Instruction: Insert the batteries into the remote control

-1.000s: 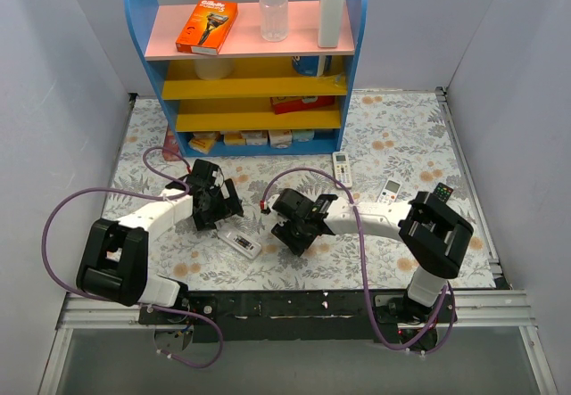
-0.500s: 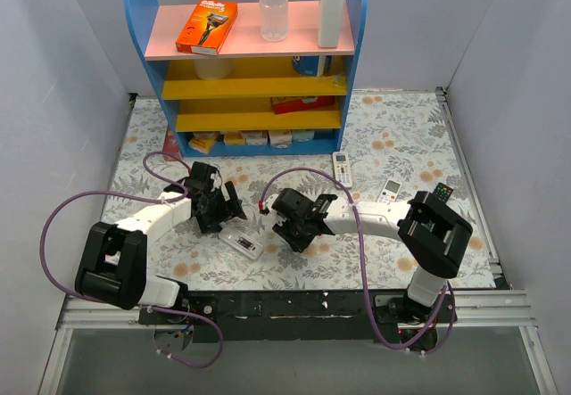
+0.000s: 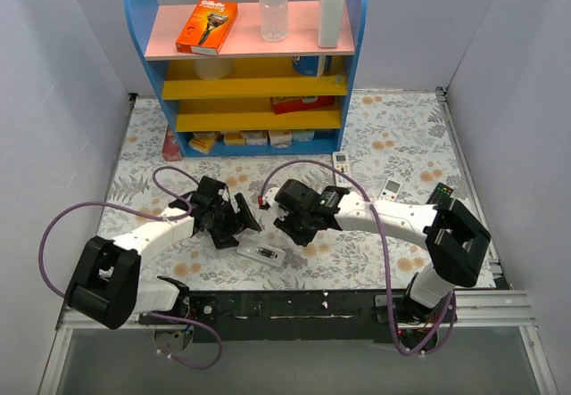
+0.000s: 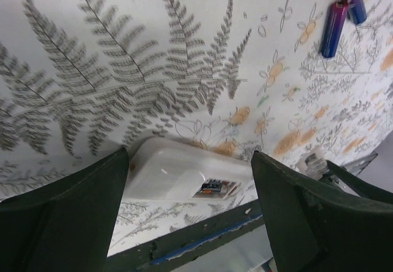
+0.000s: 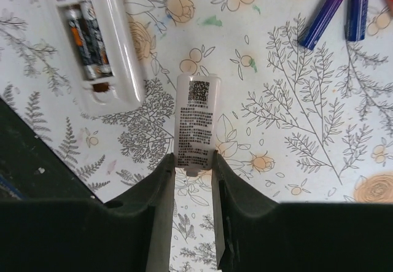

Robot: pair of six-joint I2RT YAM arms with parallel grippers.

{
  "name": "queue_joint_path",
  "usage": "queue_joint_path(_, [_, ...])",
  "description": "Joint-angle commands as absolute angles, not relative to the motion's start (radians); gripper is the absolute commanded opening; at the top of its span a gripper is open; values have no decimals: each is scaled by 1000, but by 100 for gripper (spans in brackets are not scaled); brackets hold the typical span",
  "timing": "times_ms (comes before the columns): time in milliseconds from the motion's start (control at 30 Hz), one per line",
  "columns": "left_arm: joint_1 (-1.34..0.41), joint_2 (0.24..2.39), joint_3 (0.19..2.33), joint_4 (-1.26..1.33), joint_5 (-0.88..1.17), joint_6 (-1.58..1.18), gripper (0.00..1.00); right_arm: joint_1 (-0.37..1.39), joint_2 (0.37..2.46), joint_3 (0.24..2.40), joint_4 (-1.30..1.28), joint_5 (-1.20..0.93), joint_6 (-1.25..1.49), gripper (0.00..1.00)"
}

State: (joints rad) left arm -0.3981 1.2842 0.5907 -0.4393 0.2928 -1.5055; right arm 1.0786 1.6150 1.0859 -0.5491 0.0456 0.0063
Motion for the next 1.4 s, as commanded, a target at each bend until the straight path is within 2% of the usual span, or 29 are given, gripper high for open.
queue_joint_path(0, [-452,1226,542,-433,307,-1615,83,1095,1565,1180,-633,8,-72,2])
queue_joint_path(433, [-417,939,508,-563,30,-1712,82,1150,1744,1431,-874,-109,-192,1])
queue_joint_path(900, [-411,342,561,-862,-471,-1905,87,1187,1973,1687,-1057,-104,-209,1])
queue_joint_path(967, [-410,275,581,-879,-518,-1901,91,1196,1994,1706,-1075,-101,-209,1])
queue_joint_path(1100, [-411,204,617,-884,-589,-1830,98,1212,2028,1730,-1097,-91,-196,1])
queue_joint_path(1367, [-411,147,606,-825,-589,-1697,98,1229,2071,1782,-1115,-43,-178,1])
